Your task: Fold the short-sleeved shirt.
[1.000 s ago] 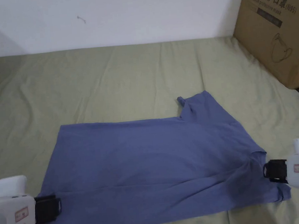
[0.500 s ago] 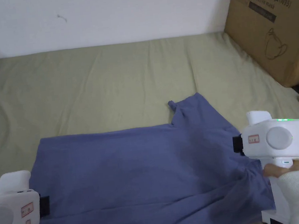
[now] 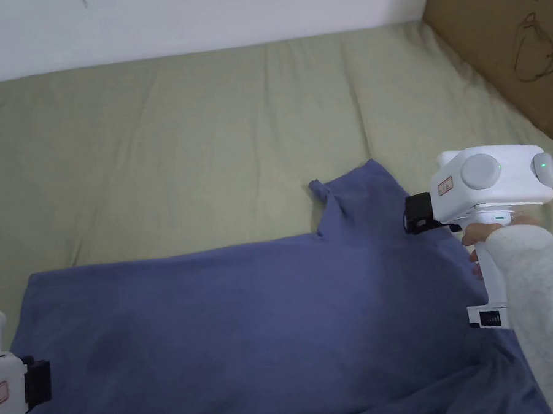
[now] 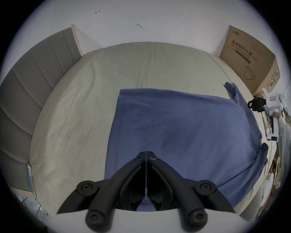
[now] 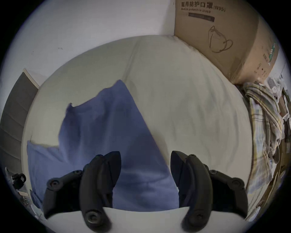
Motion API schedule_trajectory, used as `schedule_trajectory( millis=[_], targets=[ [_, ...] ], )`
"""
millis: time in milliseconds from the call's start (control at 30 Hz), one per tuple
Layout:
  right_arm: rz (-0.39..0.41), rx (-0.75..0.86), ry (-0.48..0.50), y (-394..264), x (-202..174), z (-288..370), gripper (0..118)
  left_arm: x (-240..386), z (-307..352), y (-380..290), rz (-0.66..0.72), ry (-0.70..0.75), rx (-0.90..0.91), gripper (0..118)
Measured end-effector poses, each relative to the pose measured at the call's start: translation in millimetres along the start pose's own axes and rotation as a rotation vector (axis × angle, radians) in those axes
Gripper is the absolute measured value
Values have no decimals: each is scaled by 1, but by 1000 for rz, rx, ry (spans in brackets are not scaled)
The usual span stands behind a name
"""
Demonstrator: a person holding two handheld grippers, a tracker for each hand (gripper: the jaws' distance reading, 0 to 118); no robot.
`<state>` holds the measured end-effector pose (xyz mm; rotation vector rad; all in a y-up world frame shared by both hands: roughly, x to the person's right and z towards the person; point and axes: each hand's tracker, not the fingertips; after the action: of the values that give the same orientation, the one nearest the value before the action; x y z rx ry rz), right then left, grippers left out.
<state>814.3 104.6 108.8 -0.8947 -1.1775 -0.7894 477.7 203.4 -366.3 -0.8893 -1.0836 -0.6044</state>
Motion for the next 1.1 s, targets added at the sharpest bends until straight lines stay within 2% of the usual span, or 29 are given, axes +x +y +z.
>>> schedule_trajectory(
  millis=[100,167,200,233,267,433,633,667,733,800,933,967,1000,1100],
  targets=[
    [46,-42,8,0,0,-12,71,-2,-5,-2,8,1,-14,0],
    [52,-34,7,1,-2,-8,61,-4,-7,-4,13,7,-20,0],
    [79,-18,1,1,-4,-5,39,-5,-8,-4,13,6,-24,0],
    [119,13,-46,1,-7,-2,1,-6,-9,-4,17,3,-29,0],
    [107,20,-8,-1,-9,-1,1,-6,-10,-4,18,2,-29,0],
    [87,5,-17,1,-12,4,1,-11,-11,-1,30,-4,-20,0],
    [124,30,-23,6,-15,16,1,-21,-21,31,46,9,33,1],
    [128,32,-21,7,-15,17,1,-24,-23,39,61,10,55,6],
    [130,35,-21,8,-14,16,1,-30,-34,59,60,6,77,29],
    [130,31,-20,8,-13,15,1,-33,-51,83,46,20,68,34],
    [137,26,-19,5,-11,12,1,-41,-87,117,49,31,34,70],
    [140,25,-19,4,-11,11,1,-40,-98,122,50,36,15,93],
    [141,24,-19,5,-9,8,1,-41,-105,125,52,32,9,105],
    [138,24,-18,6,-9,7,1,-41,-121,129,63,2,-33,103]
  ],
)
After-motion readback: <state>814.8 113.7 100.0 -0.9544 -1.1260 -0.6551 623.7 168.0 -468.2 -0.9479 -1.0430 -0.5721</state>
